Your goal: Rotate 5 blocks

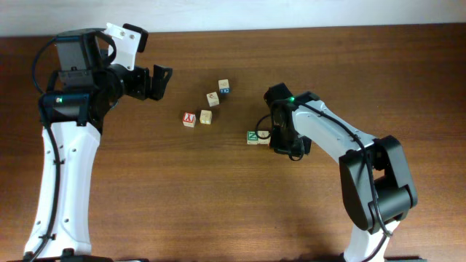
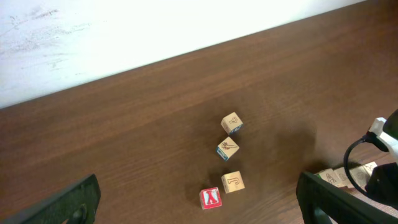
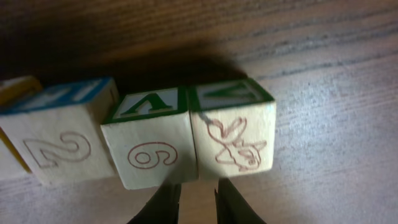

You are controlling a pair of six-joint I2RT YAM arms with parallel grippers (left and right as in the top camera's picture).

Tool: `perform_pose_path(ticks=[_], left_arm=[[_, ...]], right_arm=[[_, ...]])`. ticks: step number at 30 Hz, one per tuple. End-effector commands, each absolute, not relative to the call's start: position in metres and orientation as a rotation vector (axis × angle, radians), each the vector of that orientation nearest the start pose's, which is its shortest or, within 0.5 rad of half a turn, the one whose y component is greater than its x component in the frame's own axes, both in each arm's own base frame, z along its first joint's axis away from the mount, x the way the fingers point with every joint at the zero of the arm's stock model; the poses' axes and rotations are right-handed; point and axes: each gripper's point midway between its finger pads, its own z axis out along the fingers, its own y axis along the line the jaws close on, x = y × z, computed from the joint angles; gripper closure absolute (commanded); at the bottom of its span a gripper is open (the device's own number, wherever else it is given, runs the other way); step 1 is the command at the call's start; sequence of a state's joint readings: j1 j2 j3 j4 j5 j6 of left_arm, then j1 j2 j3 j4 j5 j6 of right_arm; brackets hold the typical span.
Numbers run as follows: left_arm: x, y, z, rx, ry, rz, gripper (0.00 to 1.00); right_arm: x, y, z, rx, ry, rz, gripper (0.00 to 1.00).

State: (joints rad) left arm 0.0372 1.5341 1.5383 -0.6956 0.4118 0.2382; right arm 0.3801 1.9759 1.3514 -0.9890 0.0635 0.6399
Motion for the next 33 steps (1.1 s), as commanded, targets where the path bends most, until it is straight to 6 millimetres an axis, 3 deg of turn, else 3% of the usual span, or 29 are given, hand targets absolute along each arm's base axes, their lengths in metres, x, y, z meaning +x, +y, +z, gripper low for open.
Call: perform_pose_path(ticks=[1,13,15,17,19,21,23,26,29,33], left_arm=[[0.439,-0.052,0.296,0.432,2.156,-0.322,0.01],[0.439,-0.052,0.296,0.432,2.156,-0.322,0.01],[0.439,-0.052,0.296,0.432,2.156,-0.322,0.01],[0.439,-0.052,0.296,0.432,2.156,-0.322,0.01],[0.439,-0.052,0.296,0.432,2.156,-0.322,0.01],[0.439,-0.052,0.296,0.432,2.156,-0.321,0.01],[0.439,-0.052,0.296,0.432,2.156,-0.322,0.01],[0.439,-0.052,0.296,0.432,2.156,-0.322,0.01],[0.439,-0.052,0.296,0.432,2.156,-0.321,0.01],[0.439,-0.052,0.296,0.432,2.156,-0.322,0.01]], right_arm=[[0.328,0.114,0.010,0.339,3.119,-0.162,0.79],[0.337,0.114,0.011,0.269,3.089,-0.166,0.79],[0.338,0.123,0.016,0.217,3.100,-0.083,0.79],[0.344,0.142,0.038,0.176,3.080,0.091,0.80],[0.350,0.145,0.063,0.174,3.016,0.151,0.80],[0.352,0.133,0.096,0.214,2.941,0.177,0.80],[0.351,0.113,0.107,0.298,2.923,0.141,0.80],[0.349,0.085,0.102,0.414,2.949,0.119,0.80],[0.344,0.062,0.077,0.511,2.994,0.081,0.80],[0.338,0.046,0.047,0.652,2.986,0.073,0.80]])
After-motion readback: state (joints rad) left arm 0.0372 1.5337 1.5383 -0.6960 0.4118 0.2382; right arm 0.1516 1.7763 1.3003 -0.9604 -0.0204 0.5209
